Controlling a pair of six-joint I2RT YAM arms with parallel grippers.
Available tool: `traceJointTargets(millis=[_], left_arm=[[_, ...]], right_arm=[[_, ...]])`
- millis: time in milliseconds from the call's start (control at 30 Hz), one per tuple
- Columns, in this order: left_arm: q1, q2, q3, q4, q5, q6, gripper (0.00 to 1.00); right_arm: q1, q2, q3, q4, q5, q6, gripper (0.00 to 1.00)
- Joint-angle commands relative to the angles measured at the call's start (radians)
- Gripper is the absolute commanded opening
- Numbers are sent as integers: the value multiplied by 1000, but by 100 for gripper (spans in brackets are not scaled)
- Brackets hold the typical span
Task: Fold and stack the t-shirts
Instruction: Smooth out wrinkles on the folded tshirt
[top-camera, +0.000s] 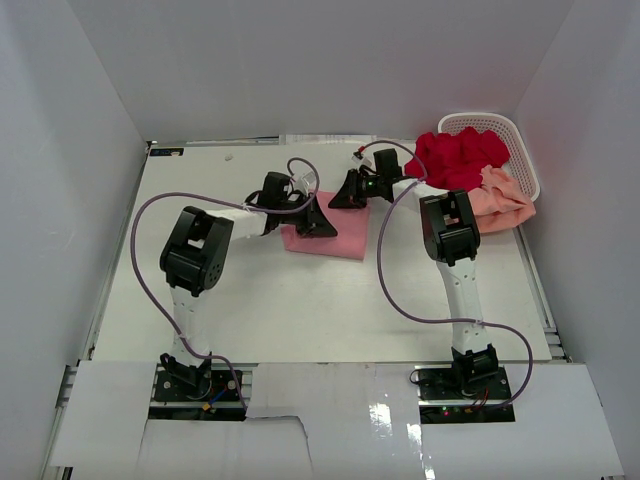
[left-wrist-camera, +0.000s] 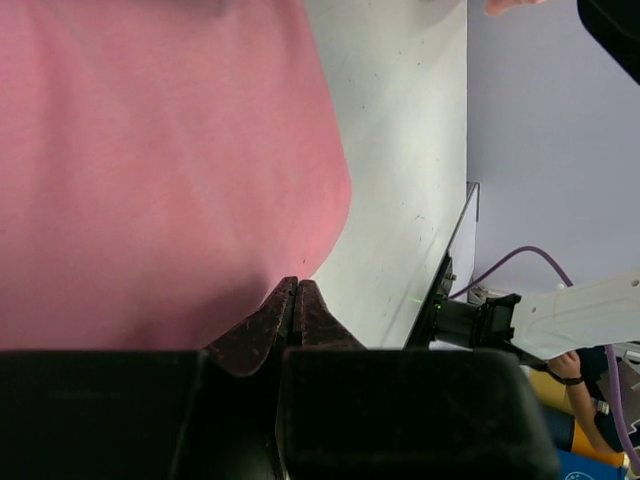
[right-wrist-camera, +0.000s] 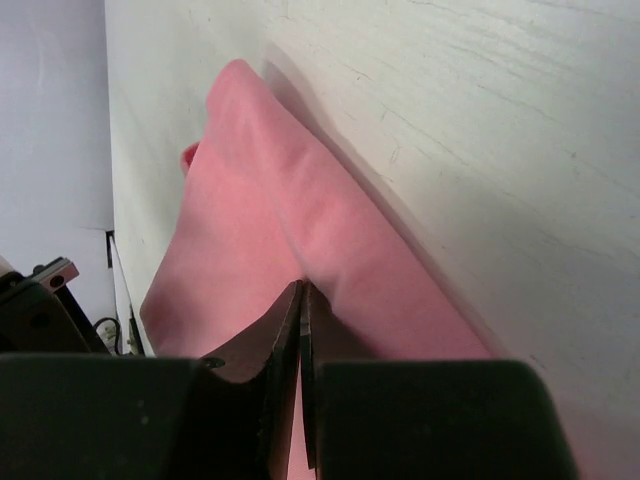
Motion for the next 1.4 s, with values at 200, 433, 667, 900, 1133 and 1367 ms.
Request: traceJointTargets(millis=[200,433,667,900,1133,1367], left_arm=[[-30,-47,-143,55,-38,38,11],[-27,31,-278,191,-49,14,11],[-20,-70,-256,213,-3,-40,11],[-16,-269,-113,37,-27,-23,14],[62,-230,-21,35,17,-51,14],[72,-125,44,42,16,-49,14]], right_arm=[[7,36,13,-114,80,-67,8],[8,30,15,-140,94,-94,8],[8,4,12,-149,96,-109,8],[8,-23,38,-116,34,-92,8],[10,-212,-112,-40,1,-80,8],[16,-471,-494,151,-24,-37,8]])
